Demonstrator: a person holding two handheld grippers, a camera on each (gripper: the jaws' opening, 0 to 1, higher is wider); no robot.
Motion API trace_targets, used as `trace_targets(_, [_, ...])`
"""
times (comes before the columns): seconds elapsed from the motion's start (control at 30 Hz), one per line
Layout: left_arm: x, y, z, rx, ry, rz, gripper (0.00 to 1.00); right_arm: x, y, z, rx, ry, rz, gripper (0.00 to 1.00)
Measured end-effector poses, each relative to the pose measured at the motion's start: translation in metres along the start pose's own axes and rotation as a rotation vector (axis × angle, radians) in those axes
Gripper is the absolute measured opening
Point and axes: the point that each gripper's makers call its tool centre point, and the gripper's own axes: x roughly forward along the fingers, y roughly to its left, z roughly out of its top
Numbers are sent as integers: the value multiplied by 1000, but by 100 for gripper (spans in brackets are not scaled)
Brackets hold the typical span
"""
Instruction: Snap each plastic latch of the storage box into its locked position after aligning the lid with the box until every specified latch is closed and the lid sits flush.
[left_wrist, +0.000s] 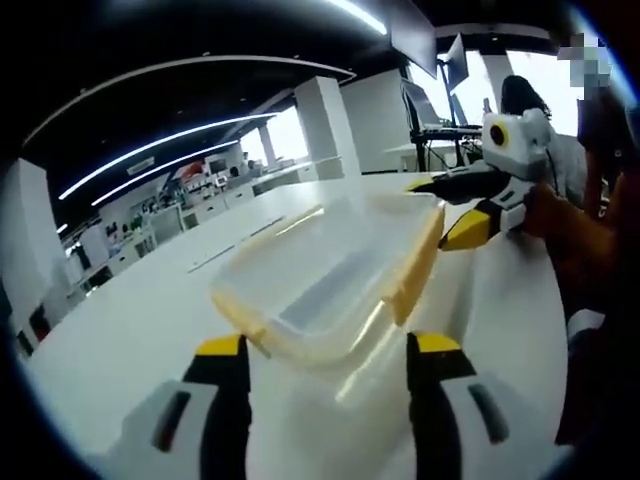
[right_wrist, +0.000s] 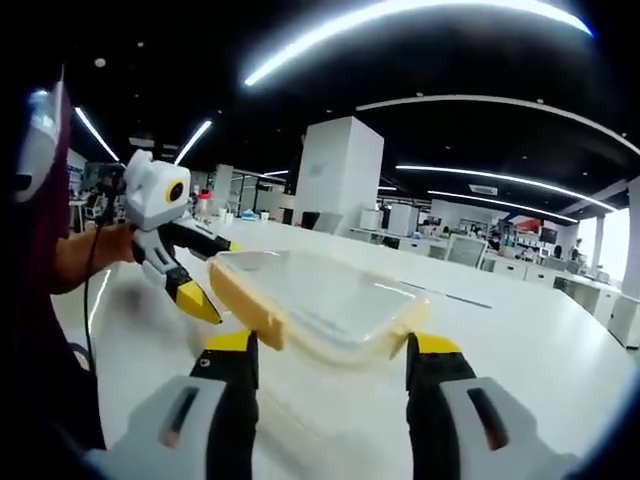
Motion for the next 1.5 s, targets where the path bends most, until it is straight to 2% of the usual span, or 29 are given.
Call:
trace_targets(0.1, [1, -4, 3, -48, -43, -28, 70, 0, 0, -1, 1, 3, -4, 60])
trace_targets(0.23, [3, -9, 3, -55, -50, -40, 81, 0, 1, -1, 4, 4, -7, 60])
trace_targets(0.37, [3, -12, 4, -59, -55, -52, 85, 0, 1, 0, 3, 5, -9, 60])
trace_targets(0.5, [1, -17, 7, -96, -81, -96, 94, 1, 1, 0, 4, 8, -8, 60])
trace_targets(0.73, [0, -18, 16, -204, -137, -134, 100, 0, 1, 0, 3, 4, -6, 60])
trace_targets(0.97, [1, -16, 17, -214, -136, -128, 96, 1, 1, 0, 2, 13, -7, 61])
trace_targets(1.1, [0, -8, 18, -240, -144, -117, 87, 1, 1, 0, 1, 13, -7, 61])
trace_targets(1.27, [0, -5, 18, -251, -143, -113, 81, 1, 2, 0, 1, 15, -6, 61])
trace_targets(1.4, [1, 1, 15, -226, -135, -78, 73, 1, 2, 1, 0, 20, -8, 61])
trace_targets(1.5, [1, 3, 15, -222, -133, -73, 71, 2, 2, 1, 0, 23, -6, 62])
